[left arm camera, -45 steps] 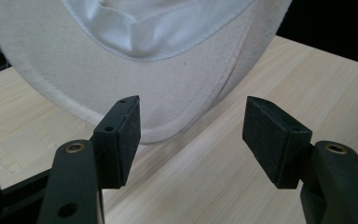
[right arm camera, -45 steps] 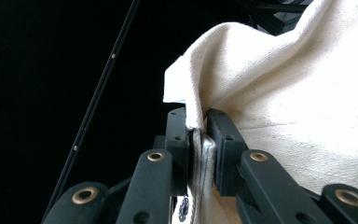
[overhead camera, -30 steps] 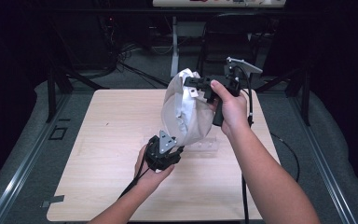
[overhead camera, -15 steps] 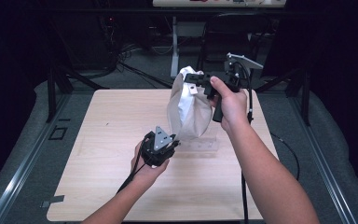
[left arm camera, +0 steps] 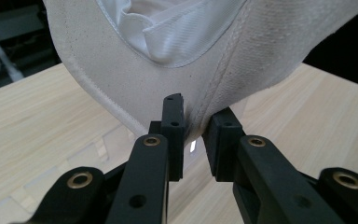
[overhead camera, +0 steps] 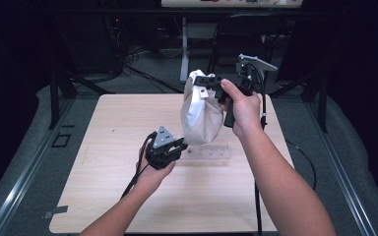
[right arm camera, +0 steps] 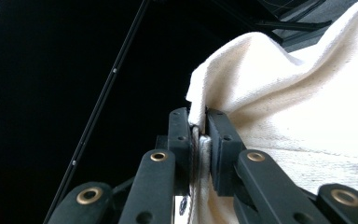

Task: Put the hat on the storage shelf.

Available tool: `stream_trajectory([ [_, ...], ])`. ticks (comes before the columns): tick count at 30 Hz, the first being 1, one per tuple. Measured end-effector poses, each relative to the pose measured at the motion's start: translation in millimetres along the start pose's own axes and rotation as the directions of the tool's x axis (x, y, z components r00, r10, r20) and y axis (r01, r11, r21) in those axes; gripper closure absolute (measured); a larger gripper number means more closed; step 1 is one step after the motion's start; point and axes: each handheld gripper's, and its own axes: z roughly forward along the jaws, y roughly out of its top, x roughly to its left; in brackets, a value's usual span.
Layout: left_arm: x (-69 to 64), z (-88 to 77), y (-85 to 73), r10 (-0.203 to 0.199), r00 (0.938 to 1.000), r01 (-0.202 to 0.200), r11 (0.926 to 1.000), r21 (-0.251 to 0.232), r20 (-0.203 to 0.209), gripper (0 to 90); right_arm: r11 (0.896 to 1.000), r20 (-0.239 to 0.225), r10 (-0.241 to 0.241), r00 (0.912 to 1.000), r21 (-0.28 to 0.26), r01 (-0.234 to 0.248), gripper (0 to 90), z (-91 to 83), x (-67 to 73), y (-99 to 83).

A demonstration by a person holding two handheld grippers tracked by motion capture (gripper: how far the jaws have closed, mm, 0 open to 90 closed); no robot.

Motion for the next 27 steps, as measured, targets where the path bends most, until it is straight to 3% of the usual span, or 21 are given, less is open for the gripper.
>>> stream_trajectory([
  [4,3.3,0.8,0.2,-0.017,0.9994,0.017,0.9998,-0.004,0.029,79.9,1.000,0.007,-0.010,0.9999,0.009,0.010,81.3,1.1,-0.2,-0.5],
  [9,9.1,3.3,-0.9,-0.057,0.9942,0.058,0.9983,-0.008,0.091,80.0,1.000,0.017,-0.010,0.9998,0.008,0.010,81.2,3.2,-1.1,-1.3],
  [27,11.4,17.4,-19.3,-0.088,0.9865,0.084,0.9959,0.034,0.138,80.2,0.999,0.062,-0.012,0.9980,0.040,0.010,81.2,11.4,-14.3,-9.3],
])
